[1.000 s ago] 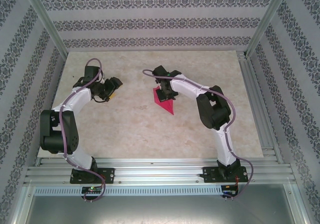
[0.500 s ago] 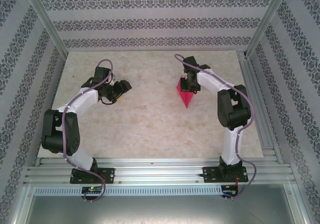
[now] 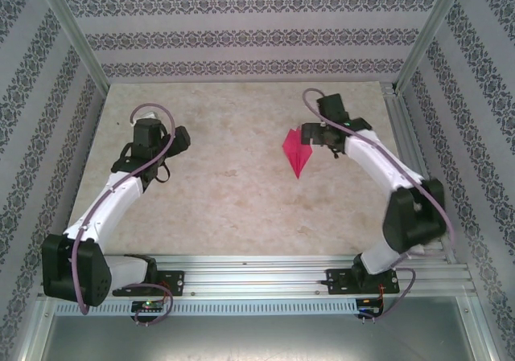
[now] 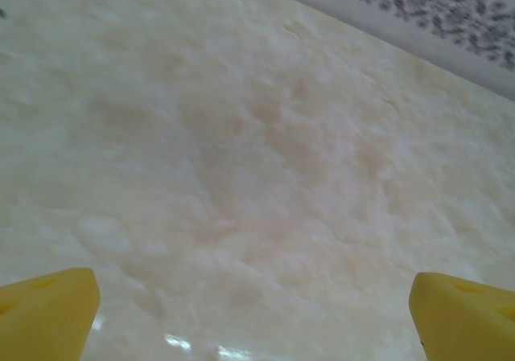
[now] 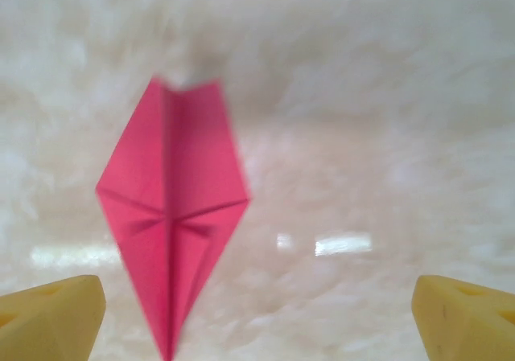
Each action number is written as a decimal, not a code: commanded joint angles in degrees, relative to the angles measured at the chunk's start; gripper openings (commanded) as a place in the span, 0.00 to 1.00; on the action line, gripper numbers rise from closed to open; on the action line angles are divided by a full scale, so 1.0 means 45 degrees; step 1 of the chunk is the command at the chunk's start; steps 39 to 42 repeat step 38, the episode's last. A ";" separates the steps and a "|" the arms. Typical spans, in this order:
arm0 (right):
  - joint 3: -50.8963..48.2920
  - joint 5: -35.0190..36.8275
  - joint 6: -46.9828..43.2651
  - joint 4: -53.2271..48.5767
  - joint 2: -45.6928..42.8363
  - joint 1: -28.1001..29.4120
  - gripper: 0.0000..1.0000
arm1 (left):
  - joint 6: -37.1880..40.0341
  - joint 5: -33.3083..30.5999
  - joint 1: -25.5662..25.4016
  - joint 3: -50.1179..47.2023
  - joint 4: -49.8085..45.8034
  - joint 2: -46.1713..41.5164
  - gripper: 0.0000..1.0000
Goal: Fold a paper plane with a square sheet of paper (pick it up from the middle)
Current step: Move the paper plane to the center of the table, then reset both arms
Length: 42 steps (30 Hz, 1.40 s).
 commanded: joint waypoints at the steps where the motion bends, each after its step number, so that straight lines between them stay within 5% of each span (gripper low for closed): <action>1: -0.3279 0.3099 -0.0688 0.4343 -0.1908 -0.1171 0.98 | 0.2252 -0.4470 0.0264 -0.1541 0.2499 -0.0084 1.00; 4: -0.6499 0.4262 -0.1444 0.8836 -0.2761 -0.1818 0.98 | 0.4091 -0.5105 0.0355 -0.3678 0.6089 0.0486 1.00; 8: -0.9276 0.2804 -0.1997 1.3708 -0.2645 -0.2565 0.98 | 0.5732 -0.3216 0.0382 -0.5917 1.1339 0.1623 1.00; 10: -1.0137 0.1694 -0.2340 1.6546 -0.1843 -0.3012 0.98 | 0.6444 -0.1768 0.0387 -0.5585 1.1494 0.2171 1.00; 15: -1.0513 -0.0378 -0.2978 1.8298 -0.0863 -0.3344 0.98 | 0.6800 -0.0233 0.0500 -0.6293 1.4799 0.4036 1.00; 17: -1.2261 -0.1126 -0.3155 2.3479 0.0787 -0.3387 0.98 | 0.6872 -0.0029 0.0567 -0.6817 1.6246 0.4410 1.00; 19: -1.2568 -0.0813 -0.3097 2.2676 0.0016 -0.3407 0.98 | 0.6301 -0.0619 0.0796 -0.5998 1.4561 0.4413 1.00; 23: -1.1273 -0.0029 -0.2905 2.0570 0.0146 -0.3303 0.98 | 0.6152 -0.0607 0.0908 -0.6177 1.4672 0.4293 1.00; 42: -1.1394 0.0833 -0.2819 2.0924 0.0207 -0.3175 0.98 | 0.6566 0.1176 0.1134 -0.5903 1.4222 0.4313 1.00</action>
